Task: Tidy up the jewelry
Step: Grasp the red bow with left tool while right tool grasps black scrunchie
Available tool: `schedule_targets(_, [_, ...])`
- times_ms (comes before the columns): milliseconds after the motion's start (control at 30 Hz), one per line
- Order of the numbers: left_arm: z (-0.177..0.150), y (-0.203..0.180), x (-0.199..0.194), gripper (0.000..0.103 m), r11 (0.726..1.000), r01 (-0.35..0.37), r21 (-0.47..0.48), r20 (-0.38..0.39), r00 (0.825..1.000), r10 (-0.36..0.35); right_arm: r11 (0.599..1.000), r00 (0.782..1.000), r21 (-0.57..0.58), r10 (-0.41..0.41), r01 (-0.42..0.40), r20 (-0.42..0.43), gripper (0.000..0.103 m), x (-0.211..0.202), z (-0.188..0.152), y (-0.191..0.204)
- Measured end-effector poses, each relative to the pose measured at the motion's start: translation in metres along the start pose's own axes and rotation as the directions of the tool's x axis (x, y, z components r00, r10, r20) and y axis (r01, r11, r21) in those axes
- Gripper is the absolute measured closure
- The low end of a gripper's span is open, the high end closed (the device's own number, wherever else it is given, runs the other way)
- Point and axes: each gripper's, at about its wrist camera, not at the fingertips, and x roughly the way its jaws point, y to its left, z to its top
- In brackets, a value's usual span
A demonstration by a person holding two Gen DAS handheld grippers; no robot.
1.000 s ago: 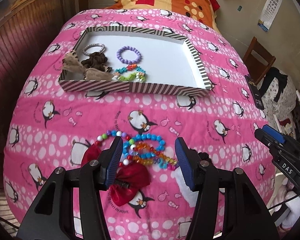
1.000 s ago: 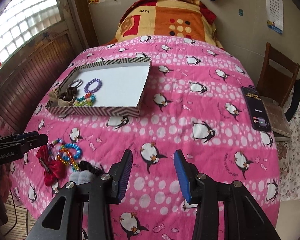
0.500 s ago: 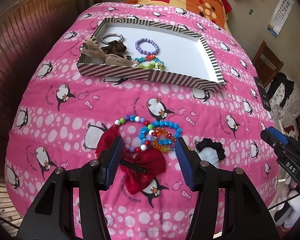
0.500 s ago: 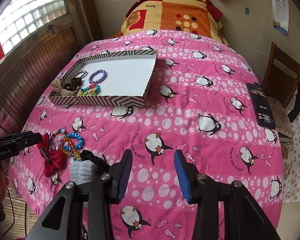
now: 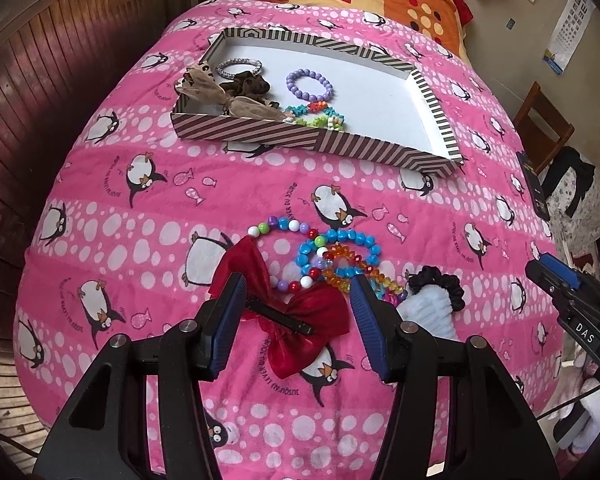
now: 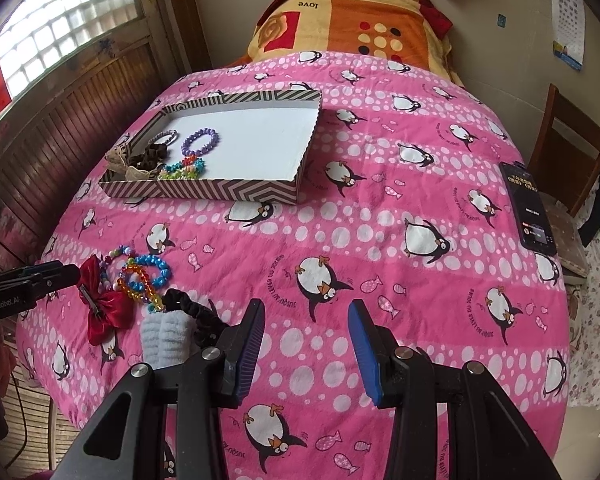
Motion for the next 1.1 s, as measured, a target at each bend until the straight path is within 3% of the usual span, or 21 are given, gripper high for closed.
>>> schedule_targets(433, [-0.008, 0.028, 0.002, 0.049, 0.998, 0.008, -0.063, -0.044, 0.999, -0.01, 1.0, 0.999, -0.007, 0.012, -0.013, -0.029, 0.062, 0.007, -0.005, 0.005])
schedule_targets(667, [-0.016, 0.048, 0.01, 0.049, 0.994, 0.028, -0.11, -0.095, 0.995, -0.039, 0.985, 0.981, 0.003, 0.175, -0.175, -0.079, 0.062, 0.013, -0.017, 0.012])
schedule_targets(1100, [-0.015, 0.051, 0.033, 0.049, 0.984, 0.046, -0.17, -0.126, 0.99, -0.068, 0.969, 0.964, -0.053, 0.235, -0.243, -0.124, 0.062, 0.037, -0.017, 0.041])
